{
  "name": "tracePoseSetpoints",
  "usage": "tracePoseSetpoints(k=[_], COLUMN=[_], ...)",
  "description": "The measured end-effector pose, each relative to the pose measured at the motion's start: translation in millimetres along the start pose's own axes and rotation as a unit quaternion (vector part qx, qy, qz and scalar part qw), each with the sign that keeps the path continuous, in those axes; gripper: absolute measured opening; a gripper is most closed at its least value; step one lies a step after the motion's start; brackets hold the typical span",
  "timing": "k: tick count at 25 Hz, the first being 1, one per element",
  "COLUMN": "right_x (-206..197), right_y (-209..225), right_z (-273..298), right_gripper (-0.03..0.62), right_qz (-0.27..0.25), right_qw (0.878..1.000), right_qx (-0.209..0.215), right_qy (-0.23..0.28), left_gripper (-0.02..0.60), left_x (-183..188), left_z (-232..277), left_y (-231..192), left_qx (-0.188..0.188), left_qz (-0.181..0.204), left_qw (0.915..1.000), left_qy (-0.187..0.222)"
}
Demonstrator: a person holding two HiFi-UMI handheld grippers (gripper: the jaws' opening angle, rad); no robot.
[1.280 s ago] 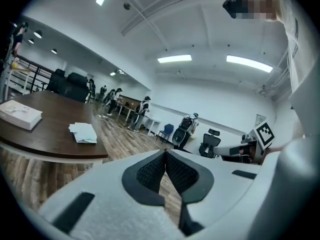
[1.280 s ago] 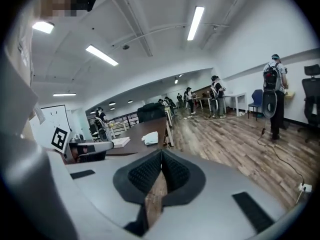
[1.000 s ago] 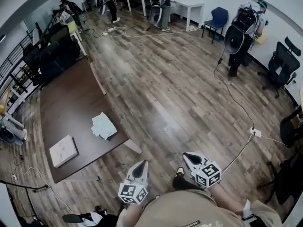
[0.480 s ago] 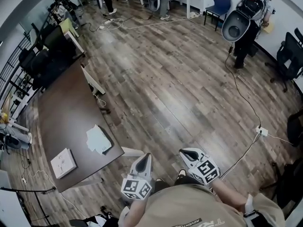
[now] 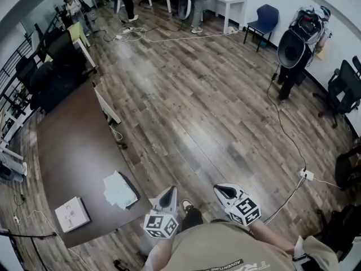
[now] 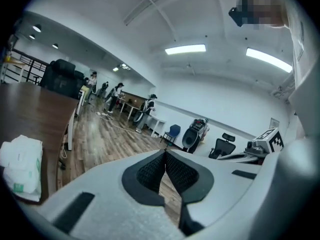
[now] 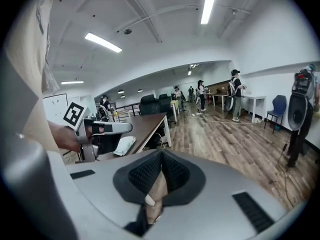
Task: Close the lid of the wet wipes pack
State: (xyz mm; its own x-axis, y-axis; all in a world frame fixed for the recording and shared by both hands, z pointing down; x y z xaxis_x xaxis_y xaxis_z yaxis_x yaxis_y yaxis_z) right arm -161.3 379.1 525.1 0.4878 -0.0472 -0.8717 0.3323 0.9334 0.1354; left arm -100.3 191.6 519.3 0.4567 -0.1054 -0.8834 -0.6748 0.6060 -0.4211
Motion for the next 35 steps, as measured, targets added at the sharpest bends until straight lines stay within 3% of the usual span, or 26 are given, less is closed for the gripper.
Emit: tracePoseSetpoints(k=[6, 11, 13, 19, 22, 25, 27, 32, 35], right_x=[64.7, 101.9, 111.1, 120.9, 135.4, 174.3, 201.2, 221.6, 222.5], right_y=[-4.3, -14.3, -14.4, 4.4, 17.5, 13.0, 7.0, -7.8, -16.8], right_z=[84.7, 132.2, 147.2, 204.9, 250.2, 293.0, 322.7, 366.1, 376.1], right_gripper=[0.014, 0.014, 0.014, 0.014, 0.014, 0.014, 0.014, 0.014, 0.014], right_qz=[0.019, 0.063, 0.059, -0.011, -0.013, -0.007, -0.035, -0.084, -0.103], right_qw=[0.999, 0.996, 0.995, 0.993, 0.987, 0.974, 0.963, 0.931, 0.905], right_qx=[0.012, 0.056, 0.064, 0.121, 0.157, 0.225, 0.265, 0.353, 0.409], right_qy=[0.028, 0.038, 0.037, 0.001, -0.023, -0.031, -0.021, -0.032, -0.049], left_gripper=[0.009, 0.009, 0.009, 0.009, 0.009, 0.009, 0.009, 0.009, 0.009], left_x=[41.0, 42.2, 47.6, 53.0, 73.9, 94.0, 104.7, 123.4, 130.2], left_z=[16.5, 20.0, 19.8, 36.6, 51.0, 53.5, 55.6, 62.1, 67.4], left_y=[-63.1, -108.7, -122.5, -156.7, -175.6, -193.9, -206.5, -219.7, -225.5], left_qx=[-0.009, 0.013, 0.022, 0.092, 0.128, 0.179, 0.212, 0.287, 0.325], left_qz=[0.026, -0.024, -0.014, -0.037, -0.038, -0.045, -0.051, -0.064, -0.104], left_qw=[0.9994, 0.9995, 0.9995, 0.9947, 0.9903, 0.9816, 0.9740, 0.9507, 0.9286], left_qy=[0.021, 0.019, 0.016, 0.028, 0.038, 0.050, 0.063, 0.097, 0.145])
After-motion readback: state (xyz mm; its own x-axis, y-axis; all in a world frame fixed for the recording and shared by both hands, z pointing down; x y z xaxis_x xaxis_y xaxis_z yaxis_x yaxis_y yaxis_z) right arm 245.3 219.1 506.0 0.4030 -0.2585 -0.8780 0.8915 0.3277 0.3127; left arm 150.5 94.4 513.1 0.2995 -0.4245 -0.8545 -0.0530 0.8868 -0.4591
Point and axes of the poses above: the fingertips, and each gripper's own axes: z forward along the fingers, y to its right, x out of its top, the point moved 4 cm from there along -z, backward along the fingers, and after that the axes turned 8 degrees about -x, right-handed, at the moved point
